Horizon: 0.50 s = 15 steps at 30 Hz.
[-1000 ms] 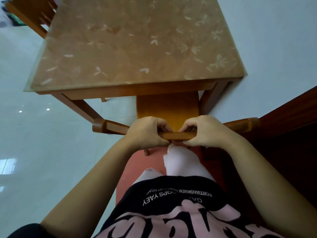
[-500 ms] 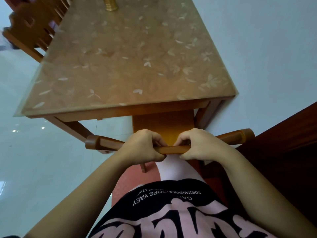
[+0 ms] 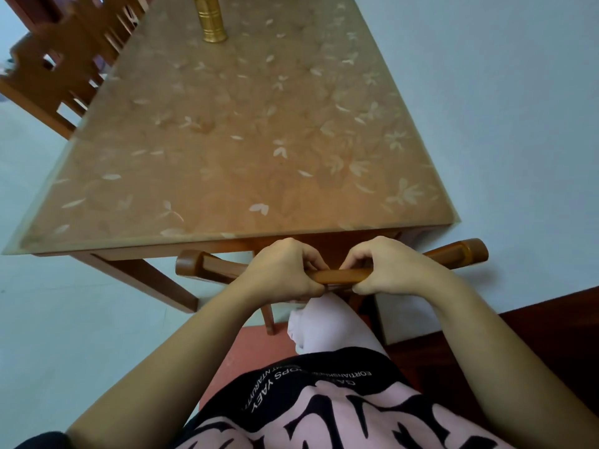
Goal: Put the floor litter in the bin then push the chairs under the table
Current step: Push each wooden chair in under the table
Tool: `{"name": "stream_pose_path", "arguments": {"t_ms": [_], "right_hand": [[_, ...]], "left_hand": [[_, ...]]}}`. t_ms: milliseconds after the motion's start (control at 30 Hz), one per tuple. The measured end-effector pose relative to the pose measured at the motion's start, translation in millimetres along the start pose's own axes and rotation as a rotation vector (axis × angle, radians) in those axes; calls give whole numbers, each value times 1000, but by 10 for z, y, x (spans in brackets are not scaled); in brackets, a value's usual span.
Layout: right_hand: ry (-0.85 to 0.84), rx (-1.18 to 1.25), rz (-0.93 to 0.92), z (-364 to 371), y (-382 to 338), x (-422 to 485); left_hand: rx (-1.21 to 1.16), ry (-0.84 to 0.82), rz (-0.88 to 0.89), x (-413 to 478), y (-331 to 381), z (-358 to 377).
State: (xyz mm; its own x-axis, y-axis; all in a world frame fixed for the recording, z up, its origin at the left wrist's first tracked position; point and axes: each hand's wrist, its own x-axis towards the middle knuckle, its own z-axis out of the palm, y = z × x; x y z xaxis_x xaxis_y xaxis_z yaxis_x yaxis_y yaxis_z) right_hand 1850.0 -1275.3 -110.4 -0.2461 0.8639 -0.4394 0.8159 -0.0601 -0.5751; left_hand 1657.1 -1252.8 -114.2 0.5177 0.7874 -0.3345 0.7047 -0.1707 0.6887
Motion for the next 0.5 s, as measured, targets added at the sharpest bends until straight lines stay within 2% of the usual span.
{"name": "stream_pose_path", "arguments": {"t_ms": [500], "right_hand": [[14,4,12,-309,153,393]], "left_hand": [[22,18,-4,541,-8,-127]]}}
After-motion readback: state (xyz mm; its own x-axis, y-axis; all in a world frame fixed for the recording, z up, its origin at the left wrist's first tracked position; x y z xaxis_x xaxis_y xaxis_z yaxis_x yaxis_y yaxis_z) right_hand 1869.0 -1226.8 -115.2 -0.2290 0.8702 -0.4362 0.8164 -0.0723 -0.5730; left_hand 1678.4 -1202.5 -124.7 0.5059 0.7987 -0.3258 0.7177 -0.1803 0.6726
